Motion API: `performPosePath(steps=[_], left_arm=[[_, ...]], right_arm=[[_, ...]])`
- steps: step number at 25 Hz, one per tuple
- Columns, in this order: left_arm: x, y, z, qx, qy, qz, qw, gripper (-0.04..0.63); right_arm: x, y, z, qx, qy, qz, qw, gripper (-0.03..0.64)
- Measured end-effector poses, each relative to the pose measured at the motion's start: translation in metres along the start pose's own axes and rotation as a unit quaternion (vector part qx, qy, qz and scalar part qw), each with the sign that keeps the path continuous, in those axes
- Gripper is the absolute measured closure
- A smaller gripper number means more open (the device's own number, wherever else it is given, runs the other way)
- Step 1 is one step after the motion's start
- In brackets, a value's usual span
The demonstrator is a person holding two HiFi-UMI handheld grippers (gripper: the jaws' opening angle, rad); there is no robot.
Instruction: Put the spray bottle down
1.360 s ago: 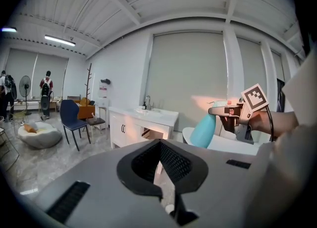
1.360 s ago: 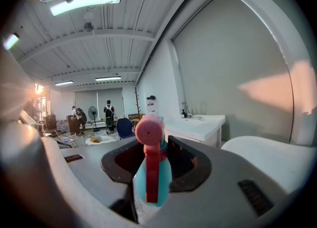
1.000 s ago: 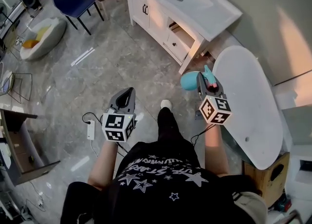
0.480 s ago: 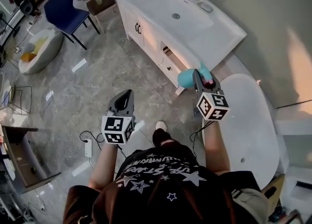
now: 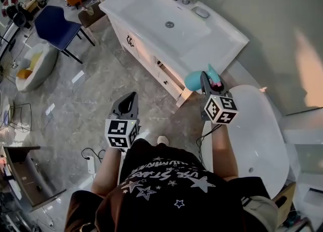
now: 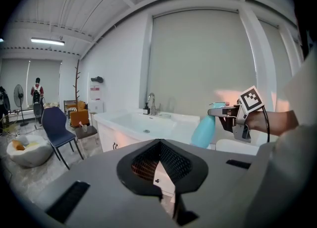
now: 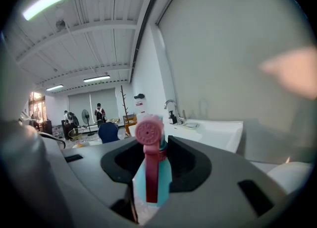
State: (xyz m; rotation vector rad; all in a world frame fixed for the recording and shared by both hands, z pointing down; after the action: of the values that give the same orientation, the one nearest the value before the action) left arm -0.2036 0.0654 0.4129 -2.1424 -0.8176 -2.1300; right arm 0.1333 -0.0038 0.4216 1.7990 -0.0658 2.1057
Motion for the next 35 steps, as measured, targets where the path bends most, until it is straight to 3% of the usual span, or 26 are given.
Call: performPosePath(steps=[11, 18, 25, 35], left_arm=[[-0.026, 0.087, 0.018, 0.069, 0.033, -0.009, 0.9971, 0.58], [-0.04, 0.172, 0.01, 0.128, 0.049, -0.027, 0.9902, 0.58], [-0.08, 0.278, 0.003, 0.196, 0.065, -0.041, 0.9776, 0.58], [-0.128, 0.411, 0.007, 0.29, 0.093, -0.045, 0.9513, 0.58]], right_arm=[[-0.001, 0.01, 0.058, 0.065, 0.024, 0.011, 0.998, 0.468], [-0.005, 0.04, 0.094, 0.124, 0.036, 0.016, 0.991, 0.468], [-0.023, 0.088, 0.132, 0.198, 0.055, 0.015, 0.979, 0.468], [-0.05, 0.14, 0.185, 0.296, 0.056, 0.021, 0.953, 0.468]])
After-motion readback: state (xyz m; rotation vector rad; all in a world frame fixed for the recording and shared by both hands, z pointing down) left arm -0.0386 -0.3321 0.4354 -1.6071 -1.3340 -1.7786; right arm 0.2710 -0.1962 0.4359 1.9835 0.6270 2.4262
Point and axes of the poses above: the fingertips, and each gripper's own axes: y forward along the fingers, z to its right, x out of its underside, the point moved 9 cm from there along -y, backward along the fingers, and after that the axes turned 1 degree about -y, right-handed, at the moved point
